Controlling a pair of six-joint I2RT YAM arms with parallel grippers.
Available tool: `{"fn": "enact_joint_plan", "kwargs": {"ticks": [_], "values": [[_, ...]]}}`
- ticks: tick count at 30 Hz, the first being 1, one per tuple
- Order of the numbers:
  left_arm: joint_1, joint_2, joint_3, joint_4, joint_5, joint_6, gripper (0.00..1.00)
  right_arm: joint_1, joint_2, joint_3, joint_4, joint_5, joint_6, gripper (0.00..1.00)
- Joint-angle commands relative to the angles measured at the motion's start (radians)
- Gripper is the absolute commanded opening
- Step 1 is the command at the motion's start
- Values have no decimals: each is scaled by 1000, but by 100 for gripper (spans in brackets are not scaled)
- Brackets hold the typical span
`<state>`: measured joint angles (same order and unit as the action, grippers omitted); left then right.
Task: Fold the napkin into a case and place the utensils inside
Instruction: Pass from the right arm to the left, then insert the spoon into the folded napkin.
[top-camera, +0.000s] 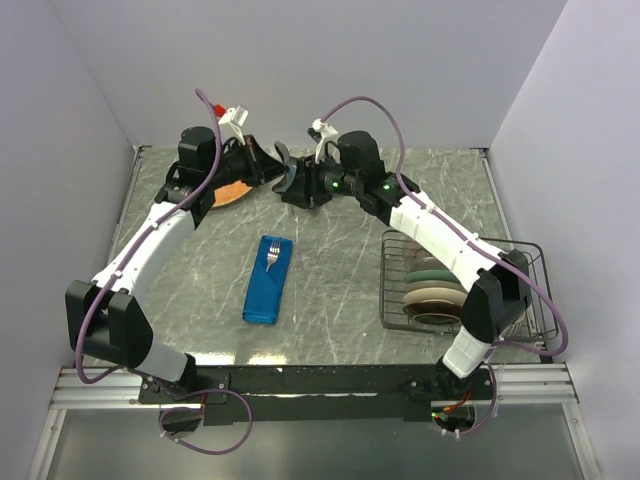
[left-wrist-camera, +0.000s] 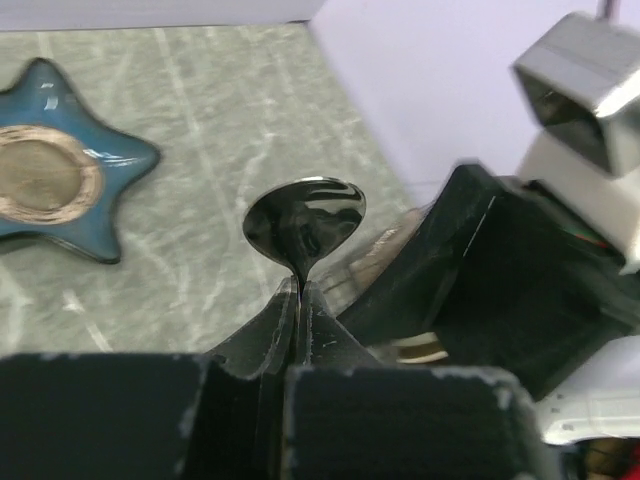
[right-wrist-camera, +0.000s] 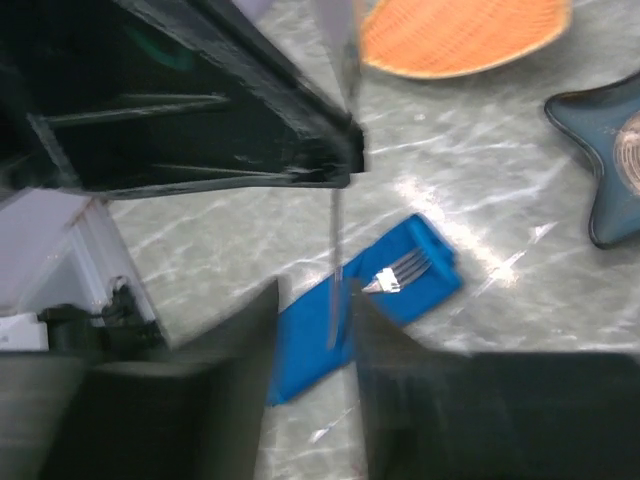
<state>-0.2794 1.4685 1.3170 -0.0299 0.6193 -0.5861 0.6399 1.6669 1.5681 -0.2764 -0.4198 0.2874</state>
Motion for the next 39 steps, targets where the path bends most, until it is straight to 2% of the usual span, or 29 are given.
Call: {"fn": "enact_joint_plan", "kwargs": {"ticks": [1,5,10,14,18,26,34,39], "values": [[3,-20,25,-74,-50,124,1,-54,8,49,11,-100,70,62],[5,-25,-18,-139,-101,218,1,-186,88,30,0,-175,133,63],[3,-8,-68,-180,-158,272,1,-227,191,61,-43,-227,81,55],[-3,27,-81,-200,-191,289,1,-227,299,75,-21,-295,97,47],[-6,81,-90,-219,-216,292,1,-204,372,87,0,-326,105,46],[-41,124,-148,-174,-230,313,1,-149,459,55,94,-338,110,47],[-64,194,-156,-142,-236,315,1,-128,556,90,92,-326,67,54],[-78,223,-147,-149,-240,327,1,-120,590,107,102,-329,90,54]]}}
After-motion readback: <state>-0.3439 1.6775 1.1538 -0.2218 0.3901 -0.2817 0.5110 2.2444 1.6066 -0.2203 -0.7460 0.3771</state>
